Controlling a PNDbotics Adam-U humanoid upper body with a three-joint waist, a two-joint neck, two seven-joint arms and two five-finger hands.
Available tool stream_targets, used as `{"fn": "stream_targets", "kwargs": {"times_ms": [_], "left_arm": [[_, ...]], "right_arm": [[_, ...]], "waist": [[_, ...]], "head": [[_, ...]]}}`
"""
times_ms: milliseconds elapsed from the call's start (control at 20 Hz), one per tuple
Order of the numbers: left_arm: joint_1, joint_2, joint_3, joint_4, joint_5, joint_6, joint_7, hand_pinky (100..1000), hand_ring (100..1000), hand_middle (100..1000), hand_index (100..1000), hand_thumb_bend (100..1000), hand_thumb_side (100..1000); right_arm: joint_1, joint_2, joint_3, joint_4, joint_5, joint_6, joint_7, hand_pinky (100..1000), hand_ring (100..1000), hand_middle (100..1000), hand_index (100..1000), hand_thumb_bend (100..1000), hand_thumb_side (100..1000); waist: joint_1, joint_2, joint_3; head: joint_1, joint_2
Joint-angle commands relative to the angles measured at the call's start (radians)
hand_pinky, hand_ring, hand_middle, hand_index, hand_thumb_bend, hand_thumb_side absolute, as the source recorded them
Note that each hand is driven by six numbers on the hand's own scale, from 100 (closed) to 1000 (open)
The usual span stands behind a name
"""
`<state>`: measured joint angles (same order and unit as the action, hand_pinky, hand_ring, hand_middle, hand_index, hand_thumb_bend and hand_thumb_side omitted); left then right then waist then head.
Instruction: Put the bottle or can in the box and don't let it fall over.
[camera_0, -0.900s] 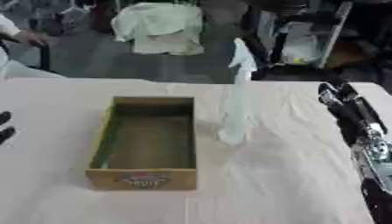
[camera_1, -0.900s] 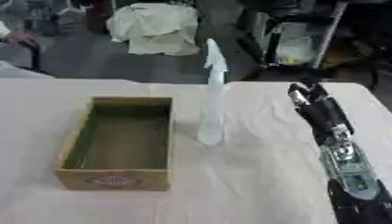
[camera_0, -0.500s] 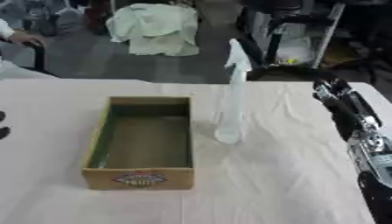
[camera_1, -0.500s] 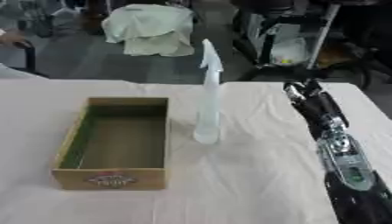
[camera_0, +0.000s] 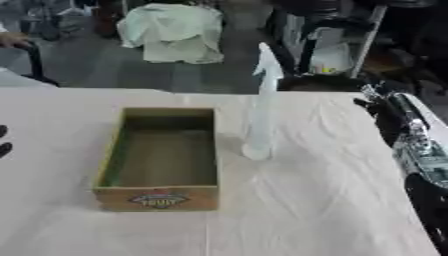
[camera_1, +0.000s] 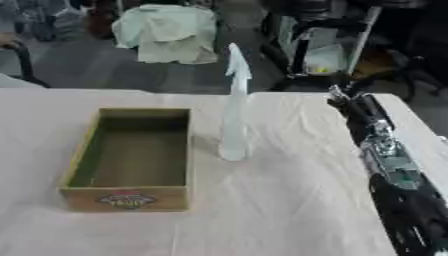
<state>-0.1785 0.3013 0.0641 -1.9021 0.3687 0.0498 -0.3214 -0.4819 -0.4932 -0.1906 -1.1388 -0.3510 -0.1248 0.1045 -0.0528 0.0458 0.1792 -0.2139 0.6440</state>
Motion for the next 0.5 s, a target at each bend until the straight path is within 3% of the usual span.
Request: {"fn": "stream_targets", "kwargs": {"times_ms": [50, 250, 500], "left_arm": [[-0.004, 0.027, -0.003, -0.006, 0.001, 0.002, -0.003, 1000, 1000, 1000, 829, 100, 795], [0.001, 0.03, -0.007, -0.003, 0.002, 0.003, -0.006, 1000, 1000, 1000, 829, 100, 795], [0.0, 0.03, -0.007, -0.003, 0.004, 0.003, -0.007, 1000, 1000, 1000, 829, 100, 793]], "right_arm": [[-0.042, -0.049, 0.01, 0.074, -0.037, -0.036, 0.019, 932, 1000, 1000, 1000, 100, 470], [-0.08, -0.058, 0.033, 0.166, -0.033, -0.087, 0.047, 928, 1000, 1000, 999, 100, 470], [-0.094, -0.054, 0.049, 0.188, -0.002, -0.121, 0.082, 938, 1000, 1000, 1000, 100, 470]], "waist": [[0.001, -0.02, -0.003], [-0.001, -0.029, -0.007], [-0.001, -0.031, -0.006]], "head": [[-0.004, 0.012], [-0.021, 0.01], [-0.042, 0.001]]}}
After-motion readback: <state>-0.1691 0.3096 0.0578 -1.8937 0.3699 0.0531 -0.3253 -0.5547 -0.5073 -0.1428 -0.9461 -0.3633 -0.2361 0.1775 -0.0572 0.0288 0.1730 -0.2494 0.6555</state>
